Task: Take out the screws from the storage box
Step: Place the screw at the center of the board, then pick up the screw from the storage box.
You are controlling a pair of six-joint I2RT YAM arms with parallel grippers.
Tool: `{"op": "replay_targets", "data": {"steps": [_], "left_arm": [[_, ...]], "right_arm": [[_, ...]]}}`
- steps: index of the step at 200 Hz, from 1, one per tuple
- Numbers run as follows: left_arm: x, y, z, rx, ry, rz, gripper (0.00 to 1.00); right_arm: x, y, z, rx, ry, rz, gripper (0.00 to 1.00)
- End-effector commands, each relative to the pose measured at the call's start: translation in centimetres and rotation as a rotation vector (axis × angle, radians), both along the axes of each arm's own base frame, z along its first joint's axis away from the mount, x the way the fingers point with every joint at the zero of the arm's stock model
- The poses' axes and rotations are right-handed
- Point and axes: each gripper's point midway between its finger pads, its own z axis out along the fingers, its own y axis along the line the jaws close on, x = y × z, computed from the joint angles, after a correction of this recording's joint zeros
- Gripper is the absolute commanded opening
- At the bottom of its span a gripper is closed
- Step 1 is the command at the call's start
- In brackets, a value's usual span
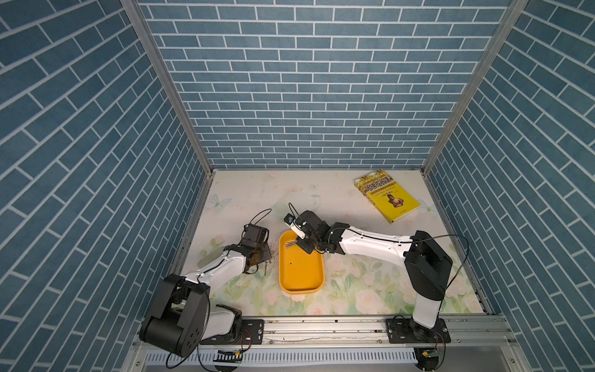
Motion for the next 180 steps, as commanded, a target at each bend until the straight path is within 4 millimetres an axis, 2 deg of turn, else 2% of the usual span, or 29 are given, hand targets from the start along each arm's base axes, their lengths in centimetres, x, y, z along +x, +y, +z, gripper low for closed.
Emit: {"op": "replay_targets", "data": {"steps": [1,18,38,79,107,119,130,151,157,180], "left_arm": [[-0.2,0.2,-0.3,0.004,0.004,0.0,0.0],[-0.6,0.5,-1.3,0.021,0.043,0.005,0.0],[-0.8,0.6,-1.8,0.029,0.068,0.009,0.08],[-0.7,1.1,-1.2,0.045,0.044,0.029,0.2],[-0.6,0.9,-1.0,0.035,0.035,0.027,0.28],[-0.6,0.9,-0.9,0.034,0.033,0.024,0.34],[-0.6,0.9,-0.8,0.033,0.03,0.025,0.36],[-0.5,0.9,-0.7,0.034,0.023,0.027,0.48],[-0.5,1.0,-0.6,0.035,0.02,0.029,0.53],[-0.5,1.0,-0.5,0.039,0.017,0.031,0.59]], "right_arm": [[-0.8,-1.4,-2.7,-0.142,0.058,-0.034,0.29],[-0.4,-1.8,-3.9,-0.203,0.07,-0.061,0.26],[0.0,-2.3,-4.9,-0.265,0.074,-0.095,0.24],[0.0,-2.1,-6.4,-0.301,0.102,-0.092,0.24],[0.4,-1.6,-6.6,-0.295,0.083,-0.077,0.23],[0.5,-1.3,-6.5,-0.286,0.066,-0.058,0.23],[0.6,-1.0,-6.5,-0.283,0.052,-0.041,0.23],[0.9,-0.5,-6.5,-0.28,0.039,-0.01,0.25],[0.9,-0.4,-6.6,-0.281,0.039,-0.001,0.26],[1.1,-0.1,-6.9,-0.28,0.036,0.017,0.35]]}}
